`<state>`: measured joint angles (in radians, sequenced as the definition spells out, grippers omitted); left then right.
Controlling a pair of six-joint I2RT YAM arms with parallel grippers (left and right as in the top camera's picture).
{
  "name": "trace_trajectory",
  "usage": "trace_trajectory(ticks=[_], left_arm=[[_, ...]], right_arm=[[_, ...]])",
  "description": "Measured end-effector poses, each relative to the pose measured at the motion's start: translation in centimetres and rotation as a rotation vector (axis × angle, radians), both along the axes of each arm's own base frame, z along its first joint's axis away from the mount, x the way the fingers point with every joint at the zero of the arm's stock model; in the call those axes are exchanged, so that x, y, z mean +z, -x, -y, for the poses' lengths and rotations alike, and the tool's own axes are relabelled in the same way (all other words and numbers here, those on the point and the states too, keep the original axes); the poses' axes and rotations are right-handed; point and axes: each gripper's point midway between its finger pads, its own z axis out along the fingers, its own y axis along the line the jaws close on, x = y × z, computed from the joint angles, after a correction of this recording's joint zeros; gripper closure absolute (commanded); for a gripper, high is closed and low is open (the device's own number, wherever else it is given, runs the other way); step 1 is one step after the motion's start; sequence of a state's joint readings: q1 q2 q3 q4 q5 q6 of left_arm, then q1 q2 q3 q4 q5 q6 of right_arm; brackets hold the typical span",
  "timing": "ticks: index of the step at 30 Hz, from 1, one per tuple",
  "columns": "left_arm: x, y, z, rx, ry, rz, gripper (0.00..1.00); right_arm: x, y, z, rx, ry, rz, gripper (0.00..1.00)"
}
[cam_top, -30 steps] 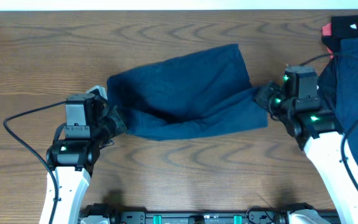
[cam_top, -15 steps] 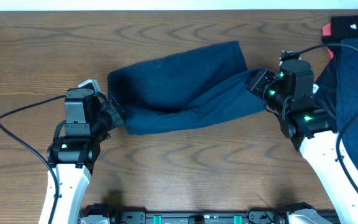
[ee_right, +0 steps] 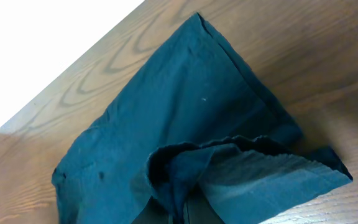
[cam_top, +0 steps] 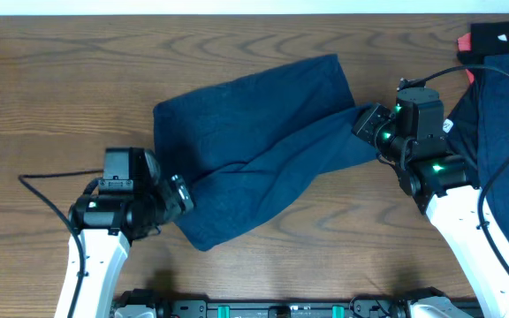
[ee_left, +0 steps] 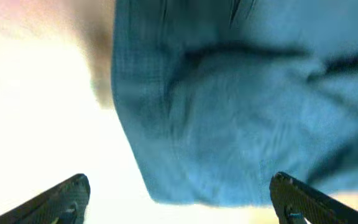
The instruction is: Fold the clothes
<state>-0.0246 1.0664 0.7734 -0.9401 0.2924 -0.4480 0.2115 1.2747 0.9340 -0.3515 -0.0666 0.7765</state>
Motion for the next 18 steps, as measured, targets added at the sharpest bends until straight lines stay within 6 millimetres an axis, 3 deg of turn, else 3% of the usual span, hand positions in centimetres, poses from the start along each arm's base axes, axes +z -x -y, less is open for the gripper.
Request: trace_trajectory(ticks=[4,11,14,18], left_arm=[[-0.9,3.0,0.6,-0.006,0.034,-0.153,0.06],[-2.9,5.9,2.2,-0.030,0.120,-0.307,0.06],[-3.5,6.9,3.4,-0.080,0.144,-0.351,0.06],[-4.3,6.4,5.4,-0.161,0.143,-0.325,0.06]], right_arm=[[-0.1,0.1,0.0,0.000,0.001,-0.004,0.98],[-0.2,0.1,0.1,-0.002,0.004,-0.008,0.99],[-0.2,0.1,0.1,-0.003,0.004,-0.008,0.98],[-0.2,0.1,0.1,-0.003,0.004,-0.008,0.98]])
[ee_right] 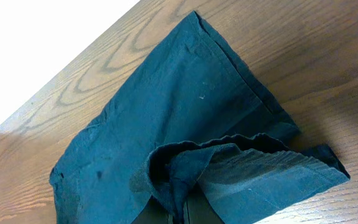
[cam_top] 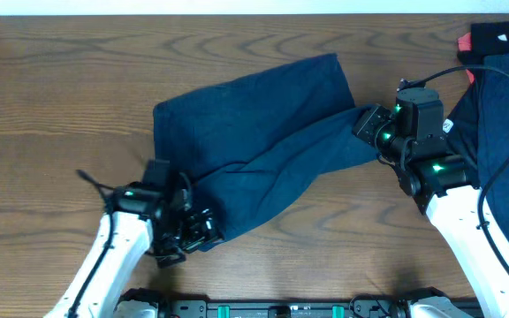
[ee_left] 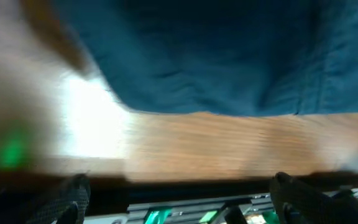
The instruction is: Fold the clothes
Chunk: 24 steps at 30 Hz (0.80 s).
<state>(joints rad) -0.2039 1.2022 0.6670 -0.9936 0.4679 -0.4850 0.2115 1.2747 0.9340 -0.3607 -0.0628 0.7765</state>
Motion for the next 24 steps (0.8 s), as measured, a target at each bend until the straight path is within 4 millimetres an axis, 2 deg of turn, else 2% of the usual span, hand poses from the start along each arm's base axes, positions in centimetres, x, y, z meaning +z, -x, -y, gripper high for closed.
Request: trace_trajectory(ticks=[4,12,20,24], left_arm=[[-0.9,-0.2,0.4,-0.016,-0.052,-0.002,0.06],[-3.1,-0.4,-0.6,-0.003,-0.156,-0.066,0.06],[-5.1,-1.3,-0.6,-0.006,-0.177,-0.087,0.07],[-5.4,-1.2,-0.6,-0.006,-0.182,-0.101,0.21]], right_arm=[[-0.1,0.1,0.0,0.000,0.002,-0.007,0.98],[-0.8,0.6,0.4,-0.011,0.018,-0.037,0.98],[-0.8,0.6,0.4,-0.011,0.019,-0.037,0.99],[-0.8,0.6,0.4,-0.011,0.019,-0.037,0.99]])
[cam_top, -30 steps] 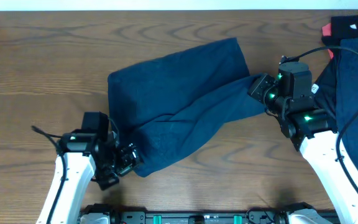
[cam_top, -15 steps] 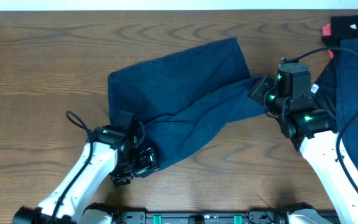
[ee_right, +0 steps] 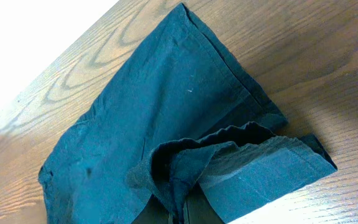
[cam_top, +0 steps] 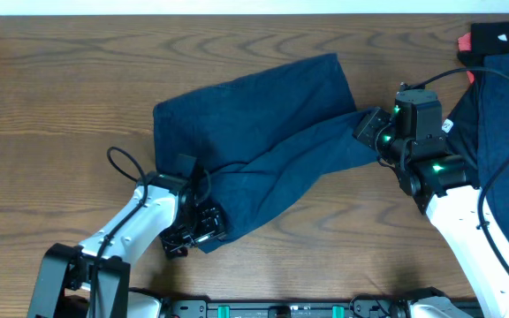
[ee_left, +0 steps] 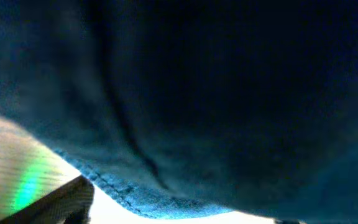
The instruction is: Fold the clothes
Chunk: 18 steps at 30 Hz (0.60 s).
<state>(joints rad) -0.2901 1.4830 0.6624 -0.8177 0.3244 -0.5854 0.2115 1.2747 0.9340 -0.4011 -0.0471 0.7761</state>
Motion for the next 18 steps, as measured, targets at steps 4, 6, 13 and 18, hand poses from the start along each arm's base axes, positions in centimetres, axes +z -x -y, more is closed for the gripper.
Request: trace_trajectory(ticks=[4,6,13,18], left_arm=[[0.0,0.0,0.0,-0.001,0.000,-0.001,0.23],[-0.1,-0.1,0.1,-0.001,0.002,0.005,0.31],[-0.3,-1.0,0.3,0.003,0.014,0.045,0.67],[-0.6,-0.4,0.5,0.001,0.029,0.031,0.86]], right_arm=[[0.0,0.0,0.0,-0.002,0.001,0.001,0.98],[0.0,0.0,0.0,-0.002,0.002,0.001,0.98],[0.0,0.0,0.0,-0.002,0.002,0.001,0.99],[0.0,0.0,0.0,-0.002,0.002,0.001,0.99]])
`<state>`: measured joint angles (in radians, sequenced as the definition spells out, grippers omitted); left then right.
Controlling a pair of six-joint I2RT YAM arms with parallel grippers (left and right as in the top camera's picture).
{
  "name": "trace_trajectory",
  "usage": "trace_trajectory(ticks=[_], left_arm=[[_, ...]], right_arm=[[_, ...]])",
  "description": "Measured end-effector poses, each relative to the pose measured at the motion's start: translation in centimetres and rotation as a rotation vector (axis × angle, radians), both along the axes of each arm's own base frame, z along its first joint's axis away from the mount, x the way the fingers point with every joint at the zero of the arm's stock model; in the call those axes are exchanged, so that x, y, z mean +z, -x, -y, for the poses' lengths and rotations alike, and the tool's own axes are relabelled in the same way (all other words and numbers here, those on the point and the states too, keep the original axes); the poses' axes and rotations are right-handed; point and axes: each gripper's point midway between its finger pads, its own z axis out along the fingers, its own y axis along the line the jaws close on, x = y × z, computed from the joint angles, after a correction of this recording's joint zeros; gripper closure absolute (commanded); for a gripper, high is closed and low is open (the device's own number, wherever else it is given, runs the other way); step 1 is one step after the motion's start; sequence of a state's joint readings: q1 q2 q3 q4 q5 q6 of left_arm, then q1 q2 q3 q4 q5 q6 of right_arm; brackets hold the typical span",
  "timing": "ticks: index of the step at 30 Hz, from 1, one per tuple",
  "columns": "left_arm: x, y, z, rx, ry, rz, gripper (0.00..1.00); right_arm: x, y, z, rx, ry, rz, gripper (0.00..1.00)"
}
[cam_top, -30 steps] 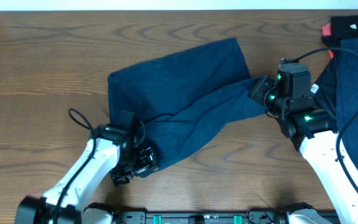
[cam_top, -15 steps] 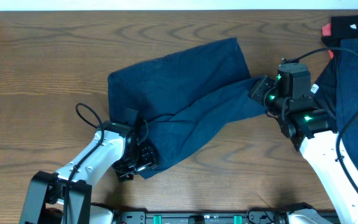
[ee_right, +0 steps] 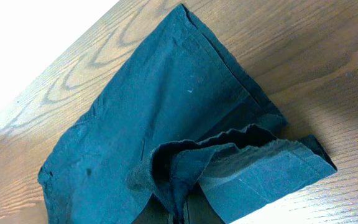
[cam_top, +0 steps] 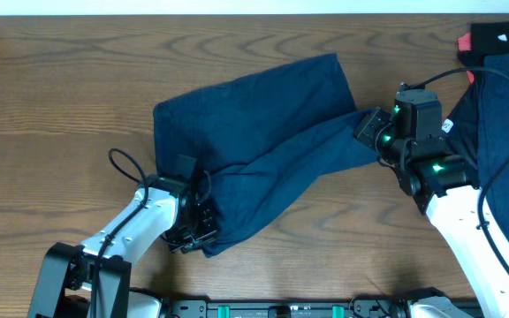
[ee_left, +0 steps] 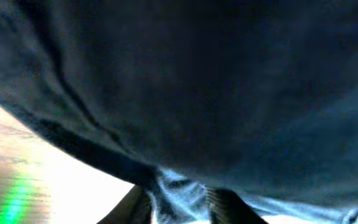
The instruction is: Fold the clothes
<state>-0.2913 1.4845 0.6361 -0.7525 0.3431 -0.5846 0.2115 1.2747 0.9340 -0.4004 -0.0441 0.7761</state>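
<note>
A dark blue pair of shorts (cam_top: 254, 141) lies crumpled across the middle of the wooden table (cam_top: 60, 88). My left gripper (cam_top: 203, 231) sits at the garment's near-left corner, shut on a pinch of its hem (ee_left: 182, 199). My right gripper (cam_top: 367, 128) is at the garment's right end, shut on a bunched fold (ee_right: 182, 177), with the rest of the cloth (ee_right: 135, 118) spread beyond it.
A second pile of dark clothes (cam_top: 502, 97) with a red-and-black item (cam_top: 493, 37) lies at the table's right edge, behind my right arm. The table's far edge (cam_top: 237, 12) meets a white surface.
My left gripper, open around the shorts' near-left hem, has shut on that hem. The right gripper keeps its hold at the right end without moving.
The left gripper stood open left of the garment, then lay open at the near edge beside the near-left corner, then had the hem between its open fingers; now it grips it. All along the right gripper held the right end.
</note>
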Motion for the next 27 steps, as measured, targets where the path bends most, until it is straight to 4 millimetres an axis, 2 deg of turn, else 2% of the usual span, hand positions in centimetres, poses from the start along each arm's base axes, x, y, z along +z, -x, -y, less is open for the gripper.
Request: trace_trajectory(ticks=[1,8,12,17,21,27], left_arm=[[0.0,0.0,0.1,0.003,0.005,-0.002,0.94],[0.1,0.4,0.3,-0.003,0.023,-0.012,0.94],[0.5,1.8,-0.1,-0.005,0.009,-0.066,0.94],[2.6,2.6,-0.1,-0.025,0.030,-0.049,0.94],[4.9,4.0,-0.4,-0.028,0.044,-0.021,0.94],[7.5,6.4,-0.1,-0.023,0.110,-0.005,0.94]], right_arm=[[0.0,0.0,0.0,0.000,0.000,0.000,0.98],[0.0,0.0,0.1,-0.004,0.004,0.001,0.98],[0.0,0.0,0.1,-0.004,0.005,-0.001,0.98],[-0.6,0.4,0.6,-0.021,0.026,-0.027,0.98],[-1.4,2.0,1.8,-0.076,0.053,-0.095,0.98],[0.8,5.2,3.0,-0.123,0.048,-0.092,0.98]])
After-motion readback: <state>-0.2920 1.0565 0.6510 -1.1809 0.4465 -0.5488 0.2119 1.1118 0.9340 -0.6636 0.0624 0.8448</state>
